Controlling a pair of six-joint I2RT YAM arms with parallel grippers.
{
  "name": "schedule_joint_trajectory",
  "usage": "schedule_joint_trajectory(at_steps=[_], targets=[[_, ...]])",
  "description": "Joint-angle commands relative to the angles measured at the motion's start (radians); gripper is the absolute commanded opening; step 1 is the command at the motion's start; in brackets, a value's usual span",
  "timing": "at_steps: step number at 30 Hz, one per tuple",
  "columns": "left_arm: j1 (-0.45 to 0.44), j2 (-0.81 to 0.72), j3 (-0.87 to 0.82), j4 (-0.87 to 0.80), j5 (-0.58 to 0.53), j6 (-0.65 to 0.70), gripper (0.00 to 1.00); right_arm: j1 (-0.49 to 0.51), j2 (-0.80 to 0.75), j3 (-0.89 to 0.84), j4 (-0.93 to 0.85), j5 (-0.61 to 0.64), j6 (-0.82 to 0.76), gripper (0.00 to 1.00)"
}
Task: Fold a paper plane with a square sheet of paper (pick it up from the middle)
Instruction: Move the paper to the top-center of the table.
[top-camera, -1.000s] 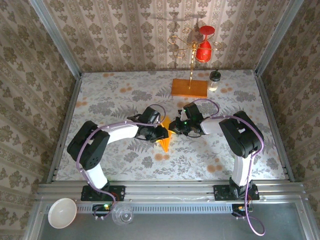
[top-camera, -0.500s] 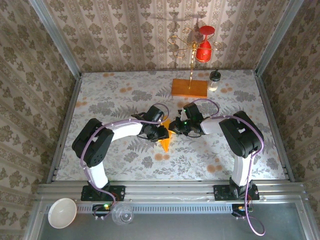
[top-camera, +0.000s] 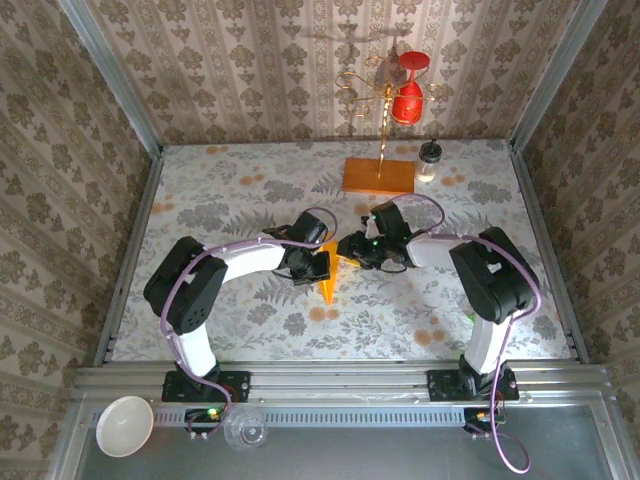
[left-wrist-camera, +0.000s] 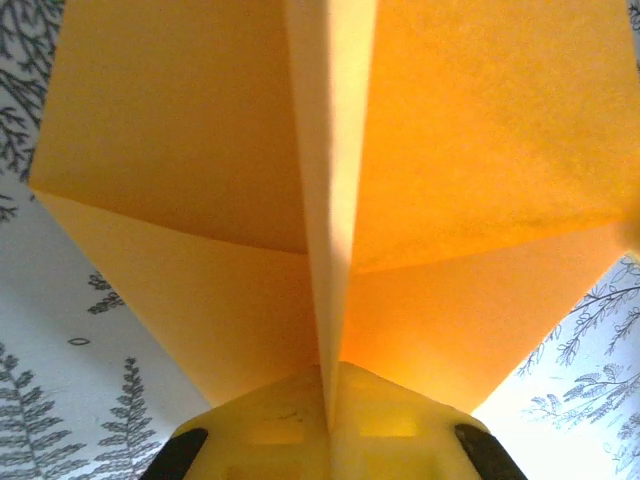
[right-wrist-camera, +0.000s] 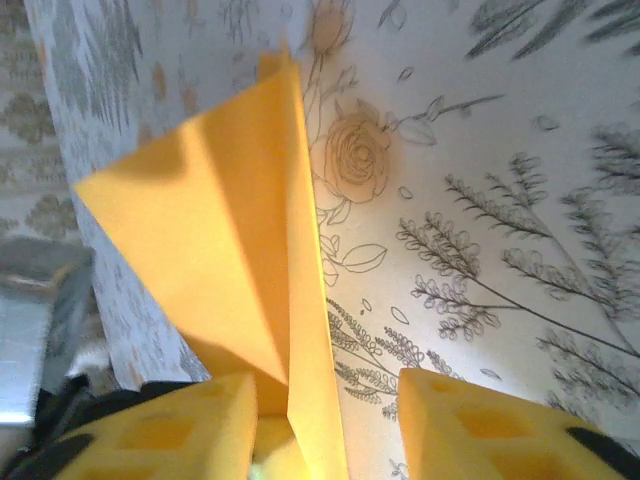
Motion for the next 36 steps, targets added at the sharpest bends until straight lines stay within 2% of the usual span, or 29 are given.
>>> schedule_joint_trajectory(at_steps=[1,5,9,18,29,36], targets=[[0.02,-0.038,0.039,-0.056,-0.043,0.046,0.06,-0.027,-0.11,-0.033,-0.102,0.153,-0.008,0.54],[0.057,-0.032,0.12,-0.134,-0.101,0.123,0.06,-0.046,-0.223,-0.078,-0.175,0.311,-0.01,0.62],[0.095,0.02,0.254,-0.266,-0.198,0.233,0.06,-0.077,-0.314,-0.135,-0.208,0.401,-0.007,0.68],[0.16,0.205,0.525,-0.446,-0.348,0.402,0.07,-0.123,-0.388,-0.193,-0.232,0.428,-0.013,0.7],[0.197,0.327,0.598,-0.444,-0.308,0.416,0.11,-0.138,-0.394,-0.21,-0.228,0.411,-0.015,0.7],[0.205,0.356,0.598,-0.44,-0.3,0.399,0.26,-0.14,-0.392,-0.217,-0.217,0.403,-0.007,0.7]])
